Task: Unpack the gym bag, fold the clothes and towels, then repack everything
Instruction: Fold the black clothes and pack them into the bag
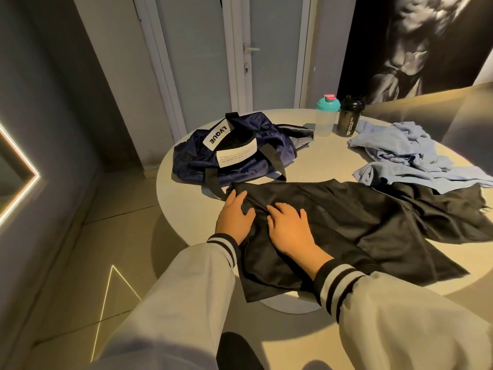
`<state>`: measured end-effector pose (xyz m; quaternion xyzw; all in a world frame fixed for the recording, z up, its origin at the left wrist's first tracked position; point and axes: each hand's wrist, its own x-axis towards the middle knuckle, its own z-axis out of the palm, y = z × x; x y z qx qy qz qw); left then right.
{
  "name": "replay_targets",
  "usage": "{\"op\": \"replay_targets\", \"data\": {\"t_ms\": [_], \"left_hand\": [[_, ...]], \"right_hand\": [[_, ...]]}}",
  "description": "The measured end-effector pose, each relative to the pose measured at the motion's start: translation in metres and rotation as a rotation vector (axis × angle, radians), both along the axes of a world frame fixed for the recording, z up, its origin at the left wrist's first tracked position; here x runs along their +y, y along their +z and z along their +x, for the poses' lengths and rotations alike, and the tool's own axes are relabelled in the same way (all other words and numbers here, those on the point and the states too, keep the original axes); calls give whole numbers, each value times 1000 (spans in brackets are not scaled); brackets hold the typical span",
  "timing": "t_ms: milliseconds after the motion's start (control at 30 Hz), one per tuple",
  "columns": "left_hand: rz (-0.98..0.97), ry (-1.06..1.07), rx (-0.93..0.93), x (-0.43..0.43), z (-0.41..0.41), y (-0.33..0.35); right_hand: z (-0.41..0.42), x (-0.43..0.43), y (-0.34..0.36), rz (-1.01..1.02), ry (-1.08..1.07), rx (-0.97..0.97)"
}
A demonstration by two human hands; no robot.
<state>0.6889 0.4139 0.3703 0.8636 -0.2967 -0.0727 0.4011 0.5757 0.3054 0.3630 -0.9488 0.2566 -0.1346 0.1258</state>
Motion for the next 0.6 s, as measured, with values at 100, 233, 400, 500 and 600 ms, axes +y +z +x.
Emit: {"op": "replay_targets", "data": {"t_ms": [100, 233, 400, 500, 600], "left_hand": [[-9, -10, 12, 6, -7, 1], [-46, -46, -178, 11, -20, -2], [-17, -36, -268, 23, -40, 0], [-28, -27, -172, 36, -56, -1], [-1, -128, -159, 50, -68, -2]], "right_hand": [[-2, 2, -4, -21, -8, -2], [-4, 5, 3, -46, 37, -52], [-16, 26, 13, -146, 75, -151], [-32, 34, 13, -126, 46, -77], [-50, 30, 17, -18, 104, -117]]}}
